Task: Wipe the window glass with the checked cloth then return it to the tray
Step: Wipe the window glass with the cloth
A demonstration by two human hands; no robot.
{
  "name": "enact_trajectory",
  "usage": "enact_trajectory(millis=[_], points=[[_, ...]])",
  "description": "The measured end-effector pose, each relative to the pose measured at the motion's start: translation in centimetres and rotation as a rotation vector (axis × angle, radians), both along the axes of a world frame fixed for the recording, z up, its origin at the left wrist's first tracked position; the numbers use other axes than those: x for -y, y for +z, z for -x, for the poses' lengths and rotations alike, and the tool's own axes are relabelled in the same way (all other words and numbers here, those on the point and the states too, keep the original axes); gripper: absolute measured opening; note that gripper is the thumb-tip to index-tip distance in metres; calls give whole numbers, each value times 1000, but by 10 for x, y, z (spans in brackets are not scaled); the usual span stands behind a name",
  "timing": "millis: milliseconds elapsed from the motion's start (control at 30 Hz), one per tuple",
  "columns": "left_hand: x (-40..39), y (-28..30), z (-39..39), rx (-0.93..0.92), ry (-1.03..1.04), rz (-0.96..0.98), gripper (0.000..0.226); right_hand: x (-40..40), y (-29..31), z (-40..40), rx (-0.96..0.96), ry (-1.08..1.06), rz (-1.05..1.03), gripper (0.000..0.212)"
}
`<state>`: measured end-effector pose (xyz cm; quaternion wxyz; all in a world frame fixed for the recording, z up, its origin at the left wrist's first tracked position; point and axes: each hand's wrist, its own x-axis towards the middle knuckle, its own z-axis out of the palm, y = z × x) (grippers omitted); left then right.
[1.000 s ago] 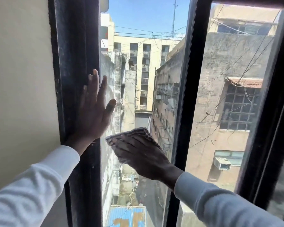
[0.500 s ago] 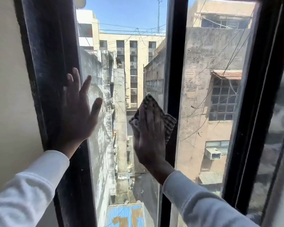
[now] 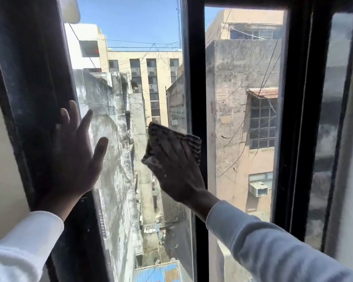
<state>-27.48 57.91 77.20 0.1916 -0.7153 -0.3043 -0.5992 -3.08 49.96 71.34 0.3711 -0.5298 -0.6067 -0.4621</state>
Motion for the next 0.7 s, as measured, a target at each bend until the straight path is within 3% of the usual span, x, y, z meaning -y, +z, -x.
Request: enact_trajectory(millis=[67, 100, 133, 233, 267, 300, 367, 400, 433, 500, 533, 567, 667, 700], points=[[-1, 0, -3, 41, -27, -19, 88, -8, 34, 25, -376, -41, -129, 70], [-3, 0, -3, 48, -39, -28, 89, -13, 41, 43, -400, -17, -134, 69], [-6, -1, -1, 40, -44, -34, 90, -19, 40, 60, -257, 33, -95, 67], [-12, -4, 2, 10, -34, -29, 97, -22, 41, 57, 448, 184, 123, 55], [-13, -4, 3, 6, -33, -29, 98, -24, 57, 45, 461, 187, 72, 53], [-14, -3, 4, 6, -33, -26, 97, -28, 72, 36, 309, 167, -21, 54], [-14, -2, 6, 10, -50, -8, 92, -18, 91, 38, -269, 94, -160, 61], [-13, -2, 6, 9, -59, 5, 91, -16, 87, 45, -340, 66, -162, 62], [-12, -2, 6, 4, -59, 18, 90, -17, 75, 54, -203, 87, -120, 62], [-10, -2, 5, -13, -61, 40, 85, -18, 58, 48, 265, 164, 19, 58], [-11, -1, 5, -19, -72, 48, 84, -19, 74, 35, 364, 182, 7, 58], [-11, -1, 6, -19, -86, 57, 85, -21, 94, 24, 307, 149, -56, 59], [-13, 0, 8, -9, -89, 73, 88, -13, 122, 30, -335, 24, -204, 67], [-12, 0, 7, -2, -75, 70, 89, -13, 109, 44, -294, 47, -160, 66]])
